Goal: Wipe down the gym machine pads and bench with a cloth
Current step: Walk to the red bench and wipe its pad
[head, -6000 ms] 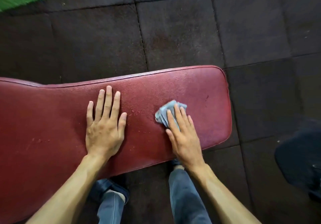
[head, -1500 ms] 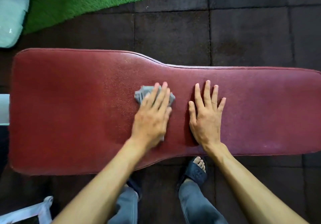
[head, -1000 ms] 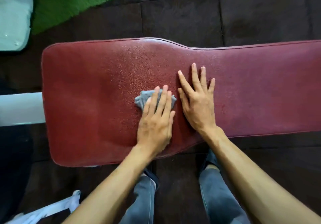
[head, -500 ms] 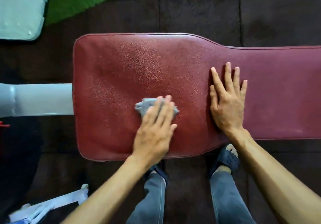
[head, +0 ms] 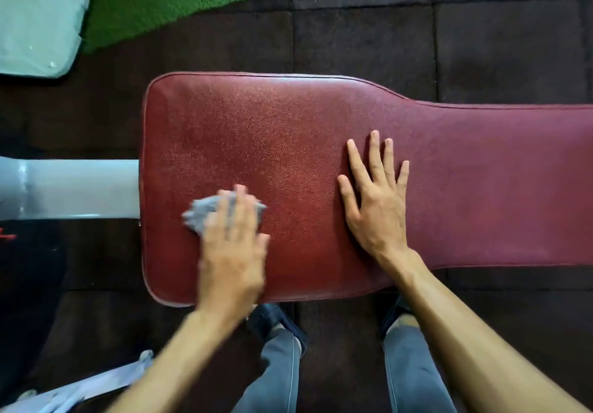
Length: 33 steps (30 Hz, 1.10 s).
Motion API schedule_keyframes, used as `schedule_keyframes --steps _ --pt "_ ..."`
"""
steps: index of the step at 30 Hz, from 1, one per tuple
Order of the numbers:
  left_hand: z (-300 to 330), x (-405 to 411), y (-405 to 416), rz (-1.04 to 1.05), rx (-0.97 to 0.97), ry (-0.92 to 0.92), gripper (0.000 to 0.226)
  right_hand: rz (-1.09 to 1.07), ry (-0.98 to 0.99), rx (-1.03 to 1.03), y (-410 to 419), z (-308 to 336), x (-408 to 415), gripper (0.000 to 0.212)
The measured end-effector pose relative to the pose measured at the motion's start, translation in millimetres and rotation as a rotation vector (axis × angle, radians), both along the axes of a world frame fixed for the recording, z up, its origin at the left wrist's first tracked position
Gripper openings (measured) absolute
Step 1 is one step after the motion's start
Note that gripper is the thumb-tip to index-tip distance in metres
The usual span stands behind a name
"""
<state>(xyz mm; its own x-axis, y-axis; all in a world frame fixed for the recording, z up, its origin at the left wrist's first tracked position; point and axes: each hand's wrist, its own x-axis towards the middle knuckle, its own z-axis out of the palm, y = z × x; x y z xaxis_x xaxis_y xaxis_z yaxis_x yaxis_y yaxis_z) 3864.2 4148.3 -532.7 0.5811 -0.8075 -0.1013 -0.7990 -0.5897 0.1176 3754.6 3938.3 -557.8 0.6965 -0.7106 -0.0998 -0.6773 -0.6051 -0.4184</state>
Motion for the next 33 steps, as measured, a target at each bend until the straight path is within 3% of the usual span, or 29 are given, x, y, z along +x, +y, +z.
schedule_keyframes --steps 2,5,7,10,12,15,18,21,24,27,30,33 --pt "-5 -26 -39 -0.15 -0.051 0.059 0.058 0.007 -0.043 0.033 0 1 -2 0.053" --pt "-14 15 -118 -0.404 -0.106 0.03 0.054 -0.11 0.035 0.004 -9 -2 -17 0.054" --pt "-12 76 -149 -0.358 -0.054 -0.07 0.054 -0.207 0.117 -0.012 -18 -5 -38 0.056" --pt "-8 128 -127 -0.114 -0.023 -0.128 0.057 -0.184 0.153 -0.005 -34 -7 -64 0.058" --pt "0 102 -90 -0.077 -0.007 -0.102 0.058 -0.131 0.163 -0.017 -42 -7 -74 0.059" --pt "-4 -3 -51 -0.097 0.011 -0.036 0.06 -0.085 0.158 -0.006 -50 -7 -82 0.061" --pt "-12 -83 -88 -0.29 -0.057 0.04 0.058 -0.082 0.147 -0.002 -55 -8 -89 0.061" --pt "-22 -80 -176 -0.407 -0.116 0.07 0.055 -0.135 0.151 -0.004 -73 -11 -106 0.06" --pt "-26 -23 -230 -0.229 -0.061 -0.007 0.057 -0.161 0.198 -0.014 -101 -14 -137 0.061" --pt "-22 3 -207 0.012 -0.047 -0.071 0.056 -0.148 0.228 -0.012 -127 -13 -165 0.062" --pt "-15 -55 -157 0.098 -0.002 -0.084 0.058 -0.1 0.237 -0.002 -142 -13 -183 0.062" --pt "-18 -142 -142 -0.113 0.028 -0.062 0.061 -0.048 0.23 0.008 -149 -15 -192 0.062"
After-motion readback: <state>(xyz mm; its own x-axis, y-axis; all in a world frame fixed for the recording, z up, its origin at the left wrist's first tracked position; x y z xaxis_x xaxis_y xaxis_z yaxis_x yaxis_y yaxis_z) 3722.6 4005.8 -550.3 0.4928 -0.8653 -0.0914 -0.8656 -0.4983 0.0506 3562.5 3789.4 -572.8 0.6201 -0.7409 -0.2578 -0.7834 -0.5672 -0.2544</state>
